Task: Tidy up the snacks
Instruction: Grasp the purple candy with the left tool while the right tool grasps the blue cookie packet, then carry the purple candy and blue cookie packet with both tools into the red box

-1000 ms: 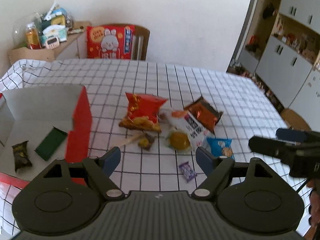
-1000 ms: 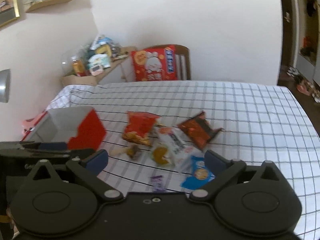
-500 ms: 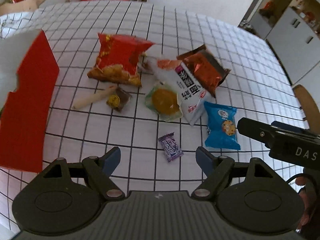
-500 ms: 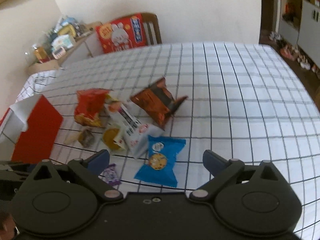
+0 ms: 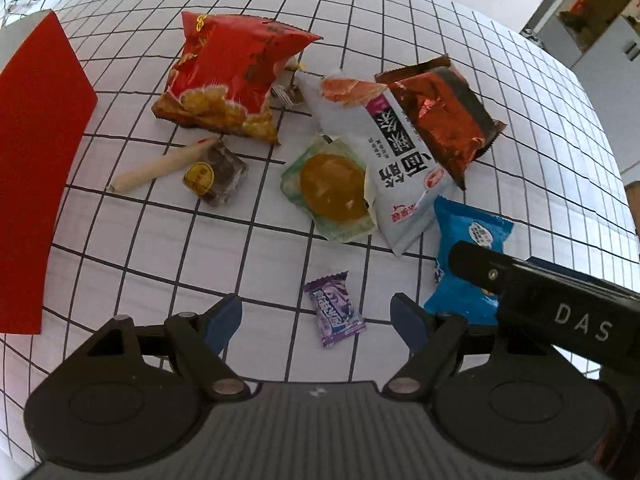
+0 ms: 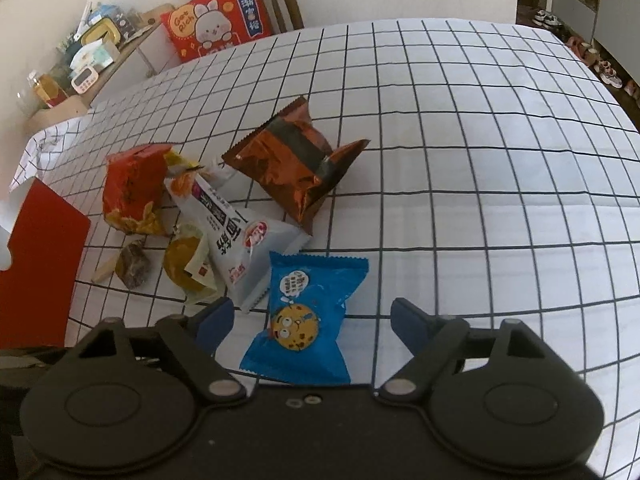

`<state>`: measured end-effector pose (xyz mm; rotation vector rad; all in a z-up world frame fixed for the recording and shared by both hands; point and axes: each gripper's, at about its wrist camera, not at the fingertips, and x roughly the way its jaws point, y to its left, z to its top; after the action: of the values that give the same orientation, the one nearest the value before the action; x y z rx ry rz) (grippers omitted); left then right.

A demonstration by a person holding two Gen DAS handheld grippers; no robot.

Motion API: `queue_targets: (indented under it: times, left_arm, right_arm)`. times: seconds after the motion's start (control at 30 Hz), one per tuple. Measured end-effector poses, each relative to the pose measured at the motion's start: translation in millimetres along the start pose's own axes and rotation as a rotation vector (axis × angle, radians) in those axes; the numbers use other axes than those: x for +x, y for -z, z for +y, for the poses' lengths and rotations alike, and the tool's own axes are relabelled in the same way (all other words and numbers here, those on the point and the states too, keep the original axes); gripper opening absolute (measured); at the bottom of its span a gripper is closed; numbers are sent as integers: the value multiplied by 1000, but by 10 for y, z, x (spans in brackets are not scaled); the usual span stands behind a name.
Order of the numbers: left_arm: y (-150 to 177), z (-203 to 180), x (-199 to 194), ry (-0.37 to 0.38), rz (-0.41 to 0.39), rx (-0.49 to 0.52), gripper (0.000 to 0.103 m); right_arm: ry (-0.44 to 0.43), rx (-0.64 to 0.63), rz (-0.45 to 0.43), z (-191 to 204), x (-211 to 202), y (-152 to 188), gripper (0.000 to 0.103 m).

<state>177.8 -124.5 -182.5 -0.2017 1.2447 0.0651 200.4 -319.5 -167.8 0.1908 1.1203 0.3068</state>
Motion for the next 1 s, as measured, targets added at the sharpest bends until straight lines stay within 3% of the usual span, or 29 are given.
queue_targets:
  times: [0.3,0.4,0.57,0.63,0.77,1.0]
  left_arm:
    - [-13,-58,64,-19,-23,-16,67]
    - [7,-97,48,-35,-39,-8,55]
    - [72,-213,35,-56,-58,37,27]
    - [87,-240,36,-61,-61,57,20]
    - [91,-171,18,-35,-53,49,19]
    - [101,-29,-78,-5,-51,21,18]
  right_arm:
    - [3,10,31,11,160,-40,68]
    - [3,4,37,15,178,-41,58]
    - [22,-25,41,50,184,-25,45]
    - [23,-32,39,53,175,-17,43]
    - [30,-46,32,61,147,12,37]
    - [-3,-21,24,44,17,66,36]
